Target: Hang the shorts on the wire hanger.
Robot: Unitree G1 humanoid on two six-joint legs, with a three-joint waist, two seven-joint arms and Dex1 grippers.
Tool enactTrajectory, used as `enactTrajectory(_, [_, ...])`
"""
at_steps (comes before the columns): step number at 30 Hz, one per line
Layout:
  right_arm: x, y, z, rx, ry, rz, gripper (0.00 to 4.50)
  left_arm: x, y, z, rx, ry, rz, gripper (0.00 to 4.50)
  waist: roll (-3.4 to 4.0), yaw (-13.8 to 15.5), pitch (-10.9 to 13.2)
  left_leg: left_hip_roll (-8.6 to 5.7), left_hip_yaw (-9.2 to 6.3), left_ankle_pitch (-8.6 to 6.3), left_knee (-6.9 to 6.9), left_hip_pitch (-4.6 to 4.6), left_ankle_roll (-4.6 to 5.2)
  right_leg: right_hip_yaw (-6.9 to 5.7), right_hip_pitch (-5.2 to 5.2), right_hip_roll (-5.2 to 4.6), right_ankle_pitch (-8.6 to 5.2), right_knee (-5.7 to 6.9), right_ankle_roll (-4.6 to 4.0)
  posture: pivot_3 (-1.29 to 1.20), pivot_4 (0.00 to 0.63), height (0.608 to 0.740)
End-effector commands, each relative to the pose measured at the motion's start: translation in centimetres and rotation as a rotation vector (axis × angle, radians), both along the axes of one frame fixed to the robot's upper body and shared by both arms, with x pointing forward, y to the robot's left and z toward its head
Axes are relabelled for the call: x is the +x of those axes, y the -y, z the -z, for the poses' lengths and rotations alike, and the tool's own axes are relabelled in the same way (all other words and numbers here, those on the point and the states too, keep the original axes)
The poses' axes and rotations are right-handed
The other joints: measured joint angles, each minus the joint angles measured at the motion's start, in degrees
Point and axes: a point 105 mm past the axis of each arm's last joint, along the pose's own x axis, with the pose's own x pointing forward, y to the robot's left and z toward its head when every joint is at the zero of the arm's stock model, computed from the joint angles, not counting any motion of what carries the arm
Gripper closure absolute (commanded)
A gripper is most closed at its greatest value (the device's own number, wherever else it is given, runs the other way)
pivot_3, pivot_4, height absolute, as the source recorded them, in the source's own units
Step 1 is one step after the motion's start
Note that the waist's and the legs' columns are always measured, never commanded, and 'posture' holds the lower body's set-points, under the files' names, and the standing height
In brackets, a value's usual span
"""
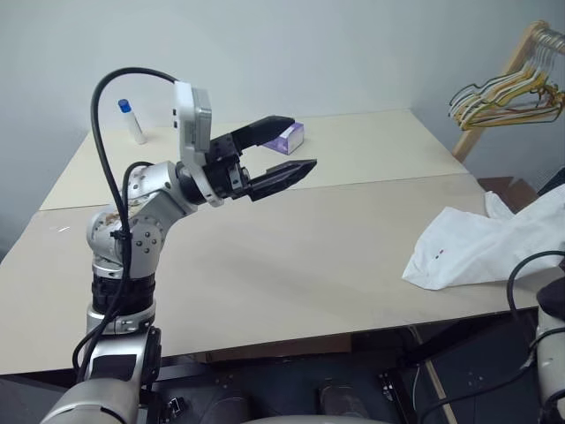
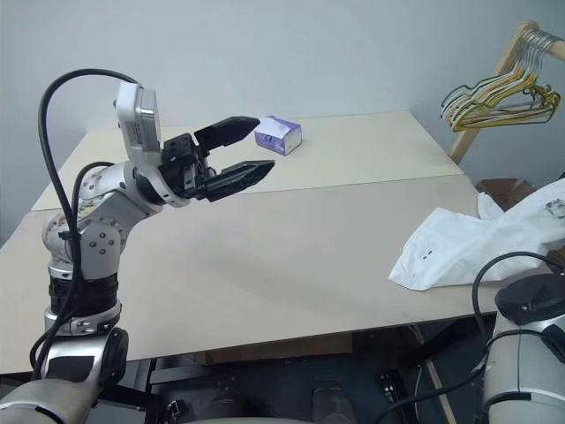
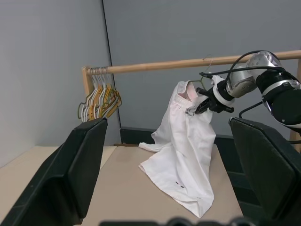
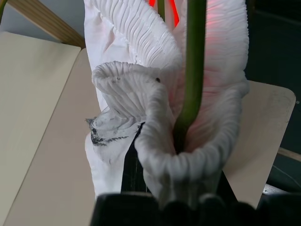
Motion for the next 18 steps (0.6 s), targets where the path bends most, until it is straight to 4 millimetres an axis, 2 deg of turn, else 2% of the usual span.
enactTrajectory(1, [-0.3,0.7,-2.1,-0.086,0.05,0.001,4.5,-0.7,0.0,-0.8,-0.001,0.043,0.014,0.03,0.0,-0.02,0.0,0.0,0.0,0.0,0.0,0.0,0.0,0.0,0.01,0.0,0.0,0.0,0.0,-0.08,0.0,0.74])
enactTrajectory(4, [-0.1,0.4,-4.2,-0.133,0.089,-0.023,4.5,-0.8,0.0,-0.9,0.006,0.045,0.019,0.03,0.01,-0.06,0.0,-0.01,0.02,0.0,0.0,0.01,0.0,0.05,0.0,0.0,0.01,0.0,0.02,-0.09,0.0,0.74])
enactTrajectory(7, [-0.4,0.7,-4.5,-0.098,0.118,0.004,4.5,-0.7,0.0,-0.9,0.005,0.044,0.019,0.03,0.04,-0.07,0.01,-0.01,0.02,0.0,-0.01,0.02,0.0,0.05,-0.01,0.0,0.01,0.0,0.02,-0.09,0.0,0.74])
enactTrajectory(12, [-1.7,2.5,-2.9,-0.04,0.084,0.127,4.5,-0.7,0.0,-0.8,0.007,0.043,0.018,0.03,0.04,0.03,0.01,-0.01,0.02,0.0,-0.03,-0.01,0.0,0.03,-0.01,0.0,0.01,-0.05,0.02,-0.09,0.0,0.74])
enactTrajectory(18, [-1.7,2.4,-0.7,0.007,0.017,0.149,4.5,-0.6,0.0,-0.9,0.008,0.043,0.019,0.03,0.09,-0.23,0.02,-0.02,0.12,0.0,-0.16,0.09,0.0,0.21,-0.03,0.01,0.01,-0.04,0.01,-0.08,0.0,0.74])
